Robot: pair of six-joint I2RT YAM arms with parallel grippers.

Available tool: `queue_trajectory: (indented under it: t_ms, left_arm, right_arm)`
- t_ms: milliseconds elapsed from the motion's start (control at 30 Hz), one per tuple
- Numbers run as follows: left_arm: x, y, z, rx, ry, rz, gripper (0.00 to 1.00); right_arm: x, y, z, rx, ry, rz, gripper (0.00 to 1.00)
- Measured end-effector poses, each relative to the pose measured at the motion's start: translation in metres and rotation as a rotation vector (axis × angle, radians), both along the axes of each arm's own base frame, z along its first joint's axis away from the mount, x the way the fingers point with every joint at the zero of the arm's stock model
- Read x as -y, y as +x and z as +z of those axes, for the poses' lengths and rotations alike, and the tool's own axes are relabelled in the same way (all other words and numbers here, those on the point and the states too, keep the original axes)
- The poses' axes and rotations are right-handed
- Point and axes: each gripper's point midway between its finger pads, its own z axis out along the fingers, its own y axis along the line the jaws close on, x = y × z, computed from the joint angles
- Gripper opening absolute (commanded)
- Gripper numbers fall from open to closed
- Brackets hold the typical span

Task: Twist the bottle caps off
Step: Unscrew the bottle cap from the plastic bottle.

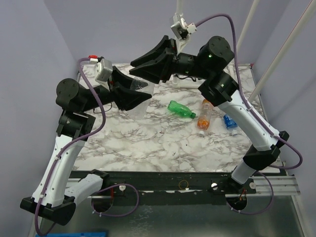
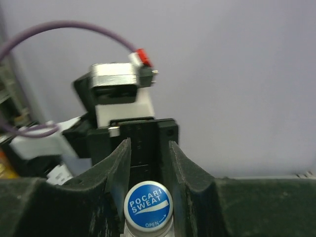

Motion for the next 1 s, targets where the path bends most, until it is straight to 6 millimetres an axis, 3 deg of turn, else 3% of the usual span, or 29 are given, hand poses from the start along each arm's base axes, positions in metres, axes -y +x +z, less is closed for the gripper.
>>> queue_trajectory:
  t_ms: [133,233,267,300,333,400,433,600,767,867,1000]
  left_arm:
    - [0.007,-0.032,0.013,-0.023,-0.002,-0.17,0.0]
    - [0.009,-0.049,0.016,-0.04,0.009,-0.254,0.0]
    - [0.009,-0.055,0.016,-0.045,0.015,-0.282,0.0]
    - [0.009,-0.058,0.016,-0.049,0.017,-0.293,0.0]
    - [0.009,-0.06,0.016,-0.055,0.021,-0.306,0.0]
    - [0.009,-0.062,0.015,-0.064,0.024,-0.318,0.0]
    - [0.009,-0.062,0.015,-0.066,0.025,-0.319,0.0]
    - [0.008,-0.059,0.014,-0.03,0.03,-0.307,0.0]
    - [0.008,-0.058,0.013,0.054,0.05,-0.301,0.0]
    - [0.007,-0.062,0.013,0.115,0.069,-0.317,0.0]
    - [0.006,-0.069,0.019,0.192,0.081,-0.334,0.0]
  right_arm:
    - [0.015,-0.048,0.013,0.086,0.025,0.285,0.0]
    - [0.022,-0.07,0.015,0.129,0.029,0.416,0.01]
    - [0.024,-0.075,0.014,0.14,0.027,0.444,0.06]
    - [0.025,-0.078,0.014,0.148,0.025,0.466,0.3]
    - [0.026,-0.08,0.013,0.153,0.023,0.48,0.62]
    - [0.026,-0.08,0.011,0.148,0.016,0.485,0.89]
    - [0.026,-0.08,0.01,0.151,0.011,0.481,0.97]
    - [0.03,-0.071,0.018,0.157,0.033,0.337,1.0]
    - [0.063,-0.079,0.021,0.201,0.031,0.194,1.0]
    - [0.08,-0.086,0.005,0.221,0.004,0.139,1.0]
    - [0.081,-0.082,-0.044,0.188,-0.066,0.115,1.0]
